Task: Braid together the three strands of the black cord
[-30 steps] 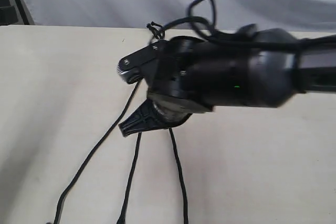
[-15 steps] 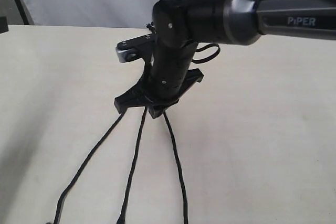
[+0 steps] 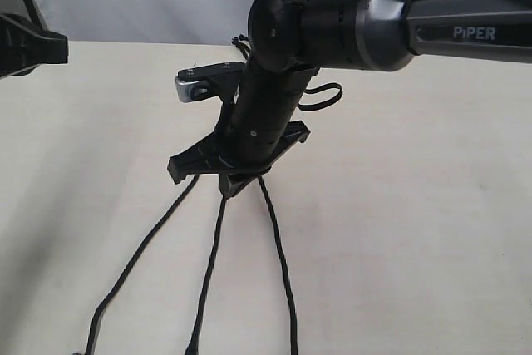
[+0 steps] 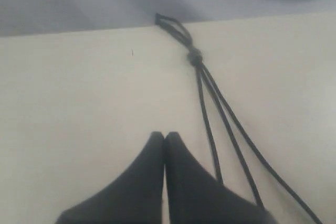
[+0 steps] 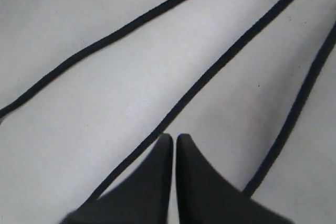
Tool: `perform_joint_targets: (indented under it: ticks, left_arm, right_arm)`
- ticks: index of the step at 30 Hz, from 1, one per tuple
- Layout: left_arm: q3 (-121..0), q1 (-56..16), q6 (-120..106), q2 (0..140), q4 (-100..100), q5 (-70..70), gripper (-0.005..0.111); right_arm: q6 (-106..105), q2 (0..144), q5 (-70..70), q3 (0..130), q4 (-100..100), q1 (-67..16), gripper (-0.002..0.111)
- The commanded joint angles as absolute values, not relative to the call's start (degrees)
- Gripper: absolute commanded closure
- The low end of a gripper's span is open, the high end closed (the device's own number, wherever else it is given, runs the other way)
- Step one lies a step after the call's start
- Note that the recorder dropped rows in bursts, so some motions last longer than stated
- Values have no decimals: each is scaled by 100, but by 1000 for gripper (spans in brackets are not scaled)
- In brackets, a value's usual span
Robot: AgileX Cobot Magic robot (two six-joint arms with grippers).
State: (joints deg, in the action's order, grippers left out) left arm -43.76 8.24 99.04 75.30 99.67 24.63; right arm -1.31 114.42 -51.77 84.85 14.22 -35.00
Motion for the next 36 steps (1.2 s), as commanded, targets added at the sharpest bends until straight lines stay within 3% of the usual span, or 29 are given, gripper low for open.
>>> perform_joint_targets:
  ticks: [1, 4, 5, 16, 18, 22, 23, 30, 36]
  left_arm:
    - [-4515, 957, 9976, 7821, 9995, 2387, 107]
    - [-4515, 957, 9920, 7895, 9995, 2019, 107]
    - [-4515, 957, 9920, 7895, 9995, 2037, 107]
    - [-4515, 957, 9926, 7895, 9995, 2336, 107]
    - [-4515, 957, 9926, 7895, 9995, 2336, 107]
    - [-4515, 957, 9926, 7895, 9995, 2336, 107]
    - [-4515, 957, 9917, 7895, 9995, 2336, 107]
    - [-4515, 957, 9920, 7895, 9995, 2377, 107]
    - [-4515, 957, 9920, 7895, 9995, 2420, 107]
  right_arm:
    - [-91, 11491, -5053, 8527, 1376, -3762, 82]
    - [-91, 11655, -5041, 8527, 1340, -4037, 58]
    - [-91, 11716, -5015, 8527, 1328, -4100, 54]
    - [706, 12381, -4791, 8527, 645, -4223, 53]
    - [706, 12425, -4791, 8527, 591, -4223, 63]
    - [385, 12414, -4868, 8527, 497, -4223, 103]
    - [307, 12341, -4922, 8527, 497, -4223, 108]
    - [142, 11039, -5202, 8527, -383, -4080, 108]
    - [540, 10202, -5883, 8527, -2128, -3254, 108]
